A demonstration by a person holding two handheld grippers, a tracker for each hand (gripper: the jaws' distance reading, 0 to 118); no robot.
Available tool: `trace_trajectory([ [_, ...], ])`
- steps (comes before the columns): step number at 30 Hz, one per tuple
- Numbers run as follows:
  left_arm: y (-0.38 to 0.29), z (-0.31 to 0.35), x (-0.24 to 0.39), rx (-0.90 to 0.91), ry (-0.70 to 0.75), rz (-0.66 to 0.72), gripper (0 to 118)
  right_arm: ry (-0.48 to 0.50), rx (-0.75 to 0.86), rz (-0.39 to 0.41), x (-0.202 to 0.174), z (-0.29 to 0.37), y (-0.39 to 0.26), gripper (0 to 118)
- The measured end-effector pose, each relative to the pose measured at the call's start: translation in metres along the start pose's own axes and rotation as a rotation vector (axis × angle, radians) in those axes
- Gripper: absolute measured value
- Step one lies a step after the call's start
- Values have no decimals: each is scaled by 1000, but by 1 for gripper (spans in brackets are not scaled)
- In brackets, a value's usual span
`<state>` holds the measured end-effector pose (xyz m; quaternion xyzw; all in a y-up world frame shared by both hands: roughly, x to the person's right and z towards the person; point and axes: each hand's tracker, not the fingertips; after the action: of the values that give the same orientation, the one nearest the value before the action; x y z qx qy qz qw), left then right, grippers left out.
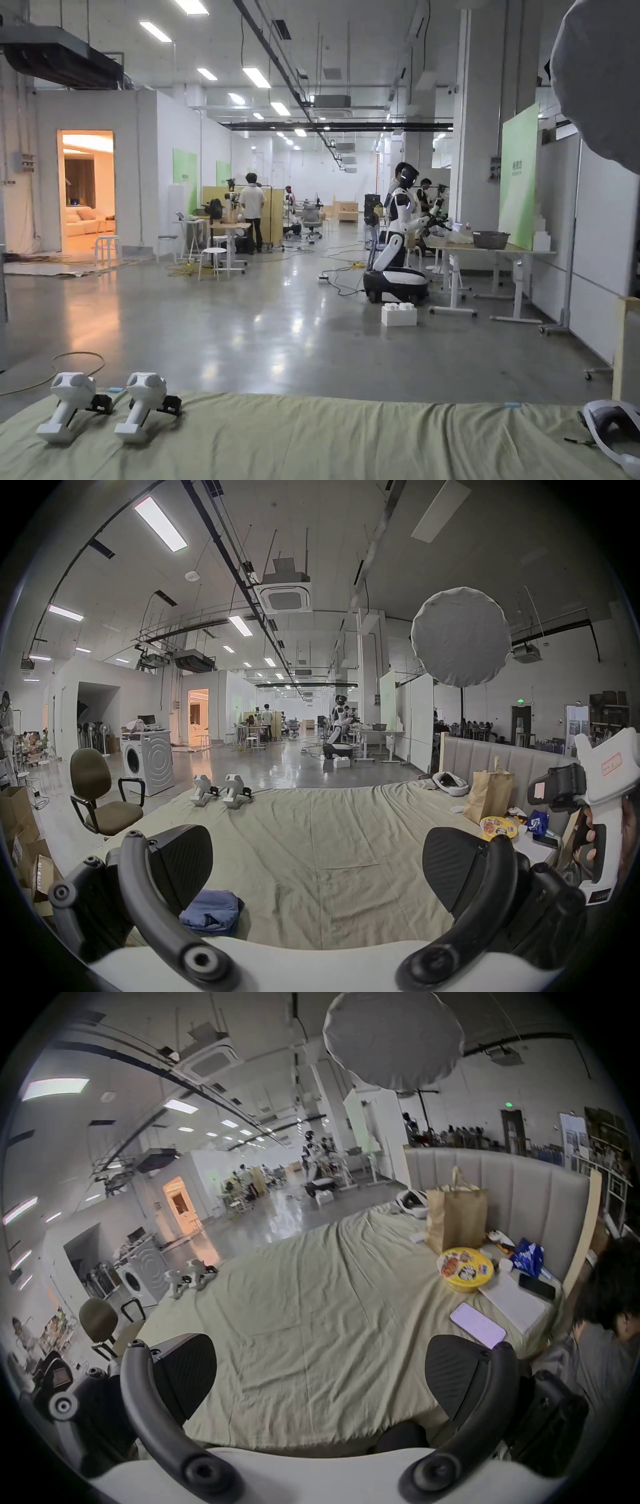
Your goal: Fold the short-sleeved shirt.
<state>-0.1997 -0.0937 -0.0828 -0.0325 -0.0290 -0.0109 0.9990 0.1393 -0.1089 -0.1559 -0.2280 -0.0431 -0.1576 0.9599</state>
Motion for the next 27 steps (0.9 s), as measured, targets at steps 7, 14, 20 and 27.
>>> trace_trajectory([
  [7, 3, 0, -2, 10, -6, 25, 118, 56, -22, -24, 4, 1, 1, 118],
  [14, 1, -1, -3, -2, -16, 36, 118, 25, 3, -9, 7, 1, 0, 118],
  [20, 1, -1, -3, 0, -24, 49, 118, 42, 7, -44, 12, 0, 4, 118],
  [27, 0, 0, -4, -4, -18, 50, 118, 154, 78, -41, 21, 3, 4, 118],
])
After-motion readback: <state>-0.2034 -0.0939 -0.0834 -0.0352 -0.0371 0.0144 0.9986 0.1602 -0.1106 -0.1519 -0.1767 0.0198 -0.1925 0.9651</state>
